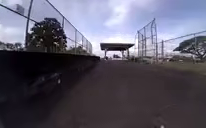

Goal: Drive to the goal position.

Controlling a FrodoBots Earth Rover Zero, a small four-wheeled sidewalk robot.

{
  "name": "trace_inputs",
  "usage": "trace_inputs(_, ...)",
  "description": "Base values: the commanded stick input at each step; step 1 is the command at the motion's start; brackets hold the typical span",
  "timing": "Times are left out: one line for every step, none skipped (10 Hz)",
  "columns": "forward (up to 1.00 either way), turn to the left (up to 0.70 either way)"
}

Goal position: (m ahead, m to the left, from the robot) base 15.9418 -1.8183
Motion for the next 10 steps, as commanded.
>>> trace_inputs(0.85, -0.11)
trace_inputs(0.85, -0.24)
trace_inputs(0.85, -0.27)
trace_inputs(0.85, -0.15)
trace_inputs(0.85, 0.00)
trace_inputs(0.85, 0.00)
trace_inputs(0.85, 0.00)
trace_inputs(0.85, 0.00)
trace_inputs(0.85, 0.00)
trace_inputs(0.85, 0.00)
